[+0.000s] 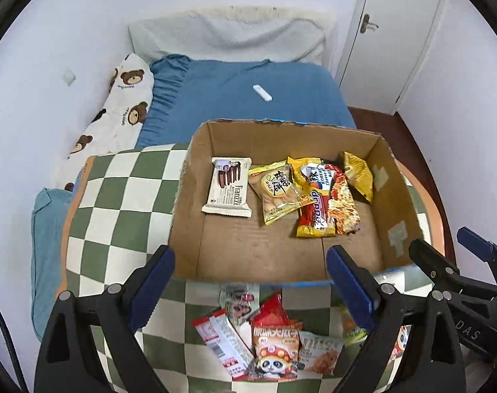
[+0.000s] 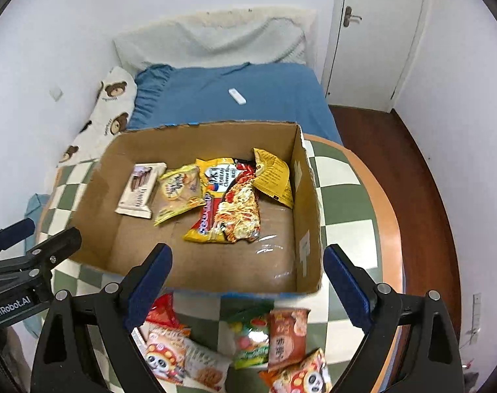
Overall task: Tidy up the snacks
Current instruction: 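Grasp the panda seed bag with right tool while left tool grasps the red-white stick pack, then carry both packs into the cardboard box and open both tools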
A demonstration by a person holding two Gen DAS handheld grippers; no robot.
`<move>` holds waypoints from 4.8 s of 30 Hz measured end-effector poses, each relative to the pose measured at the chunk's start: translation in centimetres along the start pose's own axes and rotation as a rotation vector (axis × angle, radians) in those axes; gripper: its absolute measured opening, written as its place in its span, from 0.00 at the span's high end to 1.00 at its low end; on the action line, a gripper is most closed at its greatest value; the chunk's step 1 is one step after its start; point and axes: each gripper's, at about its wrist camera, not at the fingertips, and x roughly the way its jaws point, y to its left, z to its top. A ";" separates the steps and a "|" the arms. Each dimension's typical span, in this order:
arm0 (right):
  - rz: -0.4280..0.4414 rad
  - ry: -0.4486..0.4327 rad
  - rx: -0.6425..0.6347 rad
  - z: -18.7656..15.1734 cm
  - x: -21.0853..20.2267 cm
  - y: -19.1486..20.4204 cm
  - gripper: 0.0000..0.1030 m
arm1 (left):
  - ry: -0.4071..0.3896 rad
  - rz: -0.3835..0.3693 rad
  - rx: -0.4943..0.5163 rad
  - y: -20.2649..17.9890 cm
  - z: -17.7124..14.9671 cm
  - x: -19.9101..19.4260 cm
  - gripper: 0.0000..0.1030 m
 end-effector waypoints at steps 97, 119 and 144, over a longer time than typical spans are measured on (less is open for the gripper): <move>0.195 0.505 -0.012 -26.3 13.8 13.3 0.45 | 0.499 -0.004 -0.038 6.4 -23.1 14.2 0.58; 0.418 0.121 0.122 -7.9 -0.3 4.2 0.48 | 0.242 -0.322 -0.048 4.4 -3.4 2.4 0.58; 0.321 0.486 0.081 1.9 17.7 7.9 0.05 | 0.666 -0.154 -0.079 3.4 6.0 18.3 0.30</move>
